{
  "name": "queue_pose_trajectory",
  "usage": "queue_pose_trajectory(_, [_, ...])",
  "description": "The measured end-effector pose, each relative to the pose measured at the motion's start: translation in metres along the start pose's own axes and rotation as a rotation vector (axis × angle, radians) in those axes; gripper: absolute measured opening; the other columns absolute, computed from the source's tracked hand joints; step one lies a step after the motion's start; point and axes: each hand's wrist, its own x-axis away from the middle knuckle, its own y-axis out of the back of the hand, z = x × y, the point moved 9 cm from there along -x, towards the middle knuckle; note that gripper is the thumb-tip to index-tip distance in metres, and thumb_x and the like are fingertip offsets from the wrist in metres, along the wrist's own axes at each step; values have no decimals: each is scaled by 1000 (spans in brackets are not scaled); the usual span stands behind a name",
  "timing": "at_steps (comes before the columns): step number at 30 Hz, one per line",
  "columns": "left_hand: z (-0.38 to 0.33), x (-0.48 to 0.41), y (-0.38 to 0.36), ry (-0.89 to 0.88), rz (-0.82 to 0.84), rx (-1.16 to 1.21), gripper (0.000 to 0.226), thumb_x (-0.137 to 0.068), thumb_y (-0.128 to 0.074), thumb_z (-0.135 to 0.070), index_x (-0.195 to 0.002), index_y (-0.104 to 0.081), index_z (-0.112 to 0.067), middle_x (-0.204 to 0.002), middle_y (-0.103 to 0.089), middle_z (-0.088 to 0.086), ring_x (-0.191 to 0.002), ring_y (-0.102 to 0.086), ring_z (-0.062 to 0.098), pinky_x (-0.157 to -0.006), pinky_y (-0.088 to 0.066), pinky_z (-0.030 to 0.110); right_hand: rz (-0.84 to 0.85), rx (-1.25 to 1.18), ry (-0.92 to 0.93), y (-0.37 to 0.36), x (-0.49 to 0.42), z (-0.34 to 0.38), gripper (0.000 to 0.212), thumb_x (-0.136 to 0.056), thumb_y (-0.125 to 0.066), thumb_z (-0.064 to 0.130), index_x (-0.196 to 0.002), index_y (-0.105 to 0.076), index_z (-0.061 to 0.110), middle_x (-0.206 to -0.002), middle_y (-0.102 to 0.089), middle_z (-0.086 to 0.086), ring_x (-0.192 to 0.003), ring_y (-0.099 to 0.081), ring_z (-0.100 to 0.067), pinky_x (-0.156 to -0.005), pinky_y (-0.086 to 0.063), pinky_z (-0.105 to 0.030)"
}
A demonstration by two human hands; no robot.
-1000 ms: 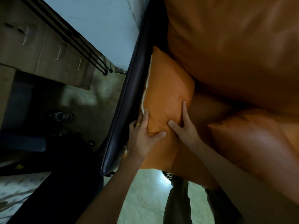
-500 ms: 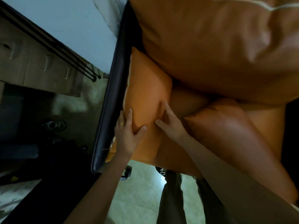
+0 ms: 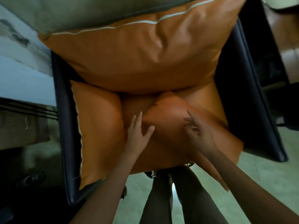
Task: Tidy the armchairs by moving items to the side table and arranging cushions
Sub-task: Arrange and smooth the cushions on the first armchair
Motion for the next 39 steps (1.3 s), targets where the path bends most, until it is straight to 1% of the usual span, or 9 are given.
queue_pose_trajectory(7, [-5,-38,-23,274,-50,-66,110,-77,-71,-68,-160,-8,-34,-163,-23,14,-149,-21,42,-120,-20,59,-281,97,-263,103,50,-130,62,-93,-62,36,-151,-42,27,-121,-67,-7,-109,-63,-27,-90,-50,-41])
queue_pose_trajectory(11, [10,-44,-23,352,-97,29,123,-62,-76,-78,-158,-7,-41,-162,-27,10,-145,-31,42,-115,-31,60,-248,47,-357,100,82,-185,81,-80,-53,63,-152,-38,31,-152,-45,-12,-132,-49,-36,-105,-43,-55])
queue_pose_trajectory(14, [-11,-49,-21,236,-129,27,114,-66,-80,-69,-156,-14,-44,-162,-29,6,-145,-35,35,-114,-36,57,-213,-27,-380,82,95,-197,76,-86,-47,69,-155,-28,42,-168,-10,7,-150,-26,-29,-117,-33,-54])
queue_pose_trajectory(16, [-33,-51,-21,159,-129,-5,109,-66,-77,-74,-154,-18,-48,-161,-30,1,-146,-33,33,-114,-36,58,-246,-66,-419,77,97,-202,77,-87,-42,74,-156,-24,44,-169,-4,10,-152,-22,-28,-118,-31,-55])
queue_pose_trajectory(23, [-126,-60,-24,-184,-36,-136,94,-80,-80,-45,-157,-27,-35,-152,-35,-2,-140,-34,15,-106,-30,29,-490,-110,-595,104,113,-197,76,-84,-44,75,-152,-36,40,-159,-37,-1,-139,-42,-31,-111,-40,-55])
queue_pose_trajectory(29, [-190,-81,-57,-455,184,-250,84,-80,-83,-34,-150,-37,-43,-139,-37,2,-127,-41,15,-106,-39,33,-689,-62,-763,117,165,-198,71,-86,-43,77,-146,-41,39,-144,-51,-4,-124,-53,-32,-101,-47,-53])
queue_pose_trajectory(34, [-236,-106,-86,-521,295,-105,78,-83,-82,-24,-149,-42,-36,-158,-26,1,-138,-36,10,-111,-42,36,-1150,-360,-827,129,204,-193,55,-87,-60,49,-135,-59,24,-128,-62,-6,-114,-60,-25,-97,-48,-37])
queue_pose_trajectory(37, [-266,-123,-109,-510,377,-35,69,-85,-80,-16,-143,-48,-34,-163,-18,-1,-143,-33,12,-111,-40,29,-1157,-369,-740,130,194,-189,47,-86,-69,30,-132,-60,27,-129,-52,-5,-111,-56,-21,-92,-46,-26])
queue_pose_trajectory(39, [-289,-133,-123,-538,389,-51,63,-86,-79,-19,-141,-52,-35,-162,-21,-2,-143,-35,16,-105,-43,22,-1155,-373,-708,127,189,-192,46,-85,-72,28,-129,-61,34,-129,-45,-4,-113,-53,-22,-99,-49,-37])
